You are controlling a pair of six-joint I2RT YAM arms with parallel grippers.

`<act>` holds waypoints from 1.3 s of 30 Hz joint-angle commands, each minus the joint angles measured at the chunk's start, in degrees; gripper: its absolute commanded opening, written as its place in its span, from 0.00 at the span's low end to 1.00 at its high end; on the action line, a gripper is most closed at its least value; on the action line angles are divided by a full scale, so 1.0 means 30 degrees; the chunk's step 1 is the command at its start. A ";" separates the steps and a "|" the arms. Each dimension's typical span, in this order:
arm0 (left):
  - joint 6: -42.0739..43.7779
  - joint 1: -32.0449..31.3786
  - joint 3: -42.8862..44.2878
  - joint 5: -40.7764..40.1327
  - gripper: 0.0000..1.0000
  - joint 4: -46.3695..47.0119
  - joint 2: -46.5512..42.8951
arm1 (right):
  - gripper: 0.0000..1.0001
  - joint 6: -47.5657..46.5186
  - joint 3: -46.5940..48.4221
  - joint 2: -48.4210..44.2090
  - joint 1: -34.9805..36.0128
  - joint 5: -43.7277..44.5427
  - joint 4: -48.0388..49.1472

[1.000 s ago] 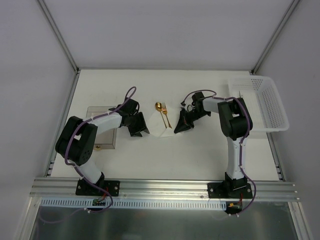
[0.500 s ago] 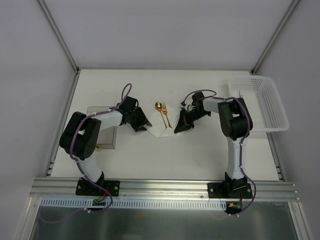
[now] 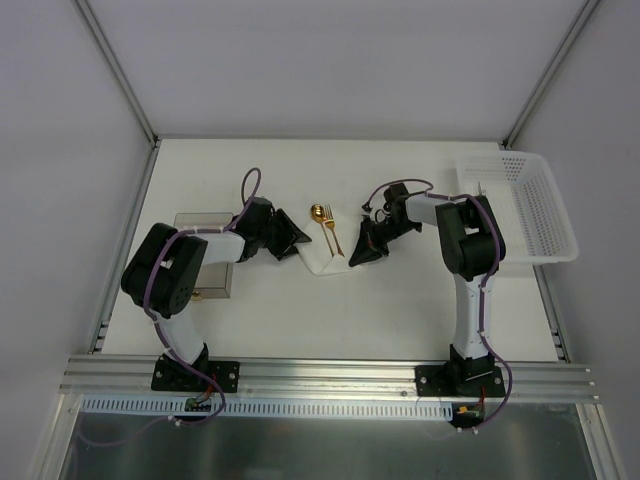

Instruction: Place the utensils on the paper napkin and roll it up

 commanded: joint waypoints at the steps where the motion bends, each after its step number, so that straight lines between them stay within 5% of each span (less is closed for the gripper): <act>1: 0.0577 0.0293 -0.0655 -0.2071 0.51 -0.0745 0.0841 | 0.08 0.0226 -0.0167 0.0392 -0.0177 0.2792 -0.1575; 20: 0.2393 0.1026 0.1221 0.1528 0.54 -0.0948 0.3097 | 0.08 0.0226 -0.0021 0.0510 -0.0177 0.2704 -0.1634; 39: 0.4210 0.1055 -0.0860 0.3202 0.43 -0.3410 -0.0330 | 0.07 0.0402 -0.0167 0.0158 -0.0177 0.3319 -0.1634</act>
